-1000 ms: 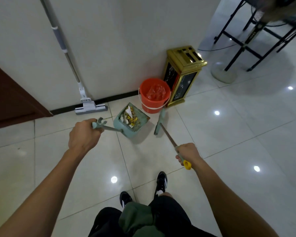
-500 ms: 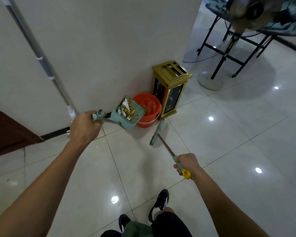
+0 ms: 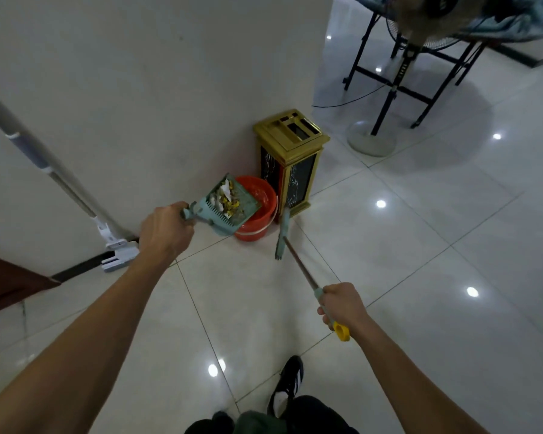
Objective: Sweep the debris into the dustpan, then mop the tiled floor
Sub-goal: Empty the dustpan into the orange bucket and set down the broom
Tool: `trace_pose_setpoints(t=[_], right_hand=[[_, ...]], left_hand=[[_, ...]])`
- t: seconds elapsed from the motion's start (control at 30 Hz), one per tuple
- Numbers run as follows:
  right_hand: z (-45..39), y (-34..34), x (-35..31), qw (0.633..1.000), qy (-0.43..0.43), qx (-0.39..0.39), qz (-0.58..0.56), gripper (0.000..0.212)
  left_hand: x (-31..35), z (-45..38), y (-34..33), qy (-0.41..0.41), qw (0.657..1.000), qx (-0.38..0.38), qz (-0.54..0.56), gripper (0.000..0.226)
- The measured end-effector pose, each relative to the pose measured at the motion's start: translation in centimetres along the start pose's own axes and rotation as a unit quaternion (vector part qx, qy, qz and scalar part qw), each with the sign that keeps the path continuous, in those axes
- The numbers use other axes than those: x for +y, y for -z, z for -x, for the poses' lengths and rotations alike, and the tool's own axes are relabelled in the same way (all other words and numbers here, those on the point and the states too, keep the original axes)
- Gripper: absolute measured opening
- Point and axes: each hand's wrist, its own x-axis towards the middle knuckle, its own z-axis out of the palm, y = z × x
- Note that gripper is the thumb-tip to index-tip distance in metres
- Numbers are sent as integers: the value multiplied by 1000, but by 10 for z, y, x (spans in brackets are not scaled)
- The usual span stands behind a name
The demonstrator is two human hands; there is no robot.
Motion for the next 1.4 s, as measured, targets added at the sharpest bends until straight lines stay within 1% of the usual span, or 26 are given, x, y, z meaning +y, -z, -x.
trace_pose_setpoints(t=[0.1, 0.2, 0.3, 0.4, 0.6, 0.73, 0.83, 0.93, 1.07, 1.13, 1.2, 1.23, 1.3, 1.4], right_hand=[[5, 4, 5, 1000, 10, 10, -1, 22], [15, 2, 15, 1000, 18, 14, -4, 32], [26, -1, 23, 999, 29, 28, 4, 43], [39, -6, 30, 998, 41, 41, 1, 45], [67, -21, 36, 995, 85, 59, 6, 47], [75, -29, 45, 991, 104, 78, 20, 49], [78, -31, 55, 981, 152, 85, 81, 46], [76, -29, 62, 966, 207, 89, 124, 41], [62, -24, 53, 956, 226, 82, 171, 42], [51, -20, 46, 947, 238, 79, 202, 35], [38, -15, 36, 941, 252, 74, 212, 28], [31, -12, 30, 939, 260, 70, 214, 28], [15, -5, 19, 938, 265, 63, 215, 28], [-12, 6, 3, 937, 266, 59, 219, 22]], left_hand=[[11, -12, -7, -28, 999, -15, -27, 8], [19, -24, -7, -57, 996, -36, -52, 12], [25, -24, -9, -98, 991, -31, -90, 7], [30, -18, -10, -133, 983, -33, -120, 9], [26, -11, -9, -168, 973, -44, -151, 14], [18, -10, -10, -172, 972, -53, -150, 16], [12, -13, -12, -176, 971, -51, -157, 16], [9, -22, -15, -187, 968, -39, -160, 20], [12, -39, -18, -196, 965, -33, -171, 21], [17, -48, -21, -200, 963, -29, -180, 20], [24, -57, -25, -205, 960, -23, -188, 19], [27, -61, -28, -206, 960, -22, -191, 18], [36, -71, -33, -202, 959, -32, -196, 19], [53, -84, -40, -191, 957, -58, -212, 19]])
